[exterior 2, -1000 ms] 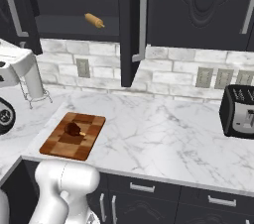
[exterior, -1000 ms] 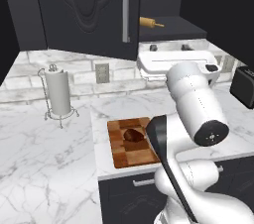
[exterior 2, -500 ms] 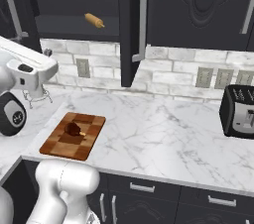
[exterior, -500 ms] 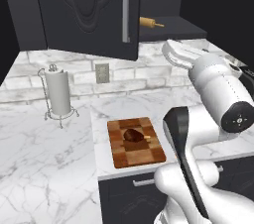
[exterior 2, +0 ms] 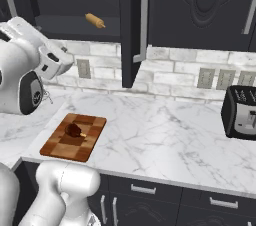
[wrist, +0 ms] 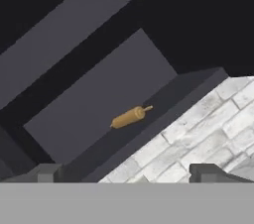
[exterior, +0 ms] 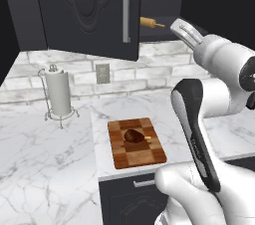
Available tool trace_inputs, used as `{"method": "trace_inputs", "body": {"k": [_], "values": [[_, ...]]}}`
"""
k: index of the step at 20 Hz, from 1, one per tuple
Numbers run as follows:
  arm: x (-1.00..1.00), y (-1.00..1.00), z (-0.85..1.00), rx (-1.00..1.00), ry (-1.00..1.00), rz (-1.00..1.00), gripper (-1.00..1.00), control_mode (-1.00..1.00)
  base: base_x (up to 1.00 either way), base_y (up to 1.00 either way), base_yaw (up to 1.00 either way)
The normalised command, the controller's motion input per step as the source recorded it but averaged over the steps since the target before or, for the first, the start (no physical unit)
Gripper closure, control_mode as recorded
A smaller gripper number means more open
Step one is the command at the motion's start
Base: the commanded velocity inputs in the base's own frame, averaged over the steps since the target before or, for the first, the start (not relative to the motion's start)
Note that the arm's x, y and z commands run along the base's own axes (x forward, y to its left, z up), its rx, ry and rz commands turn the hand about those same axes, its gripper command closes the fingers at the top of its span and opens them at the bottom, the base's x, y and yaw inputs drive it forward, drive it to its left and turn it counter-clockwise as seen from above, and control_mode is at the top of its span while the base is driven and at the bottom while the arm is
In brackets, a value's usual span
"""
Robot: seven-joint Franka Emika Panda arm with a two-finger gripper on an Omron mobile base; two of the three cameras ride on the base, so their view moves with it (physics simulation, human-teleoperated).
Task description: Open the cabinet, retrieve the rolling pin, and place it next to the meat on the cutting board to prepare for tenderizing.
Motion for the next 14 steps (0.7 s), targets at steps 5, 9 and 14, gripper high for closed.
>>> {"method": "trace_inputs", "body": {"k": [5,9,14], "values": [[0.25,-0.23,-0.04,0.28,0.09,0.15,-1.00,-1.00,0.00,0.00,0.00],[0.21,-0.11,-0.09,0.25,0.07,0.13,-1.00,-1.00,0.00,0.00,0.00],[0.21,0.05,-0.15,0.18,0.04,0.08,-1.00,-1.00,0.00,0.00,0.00]]}}
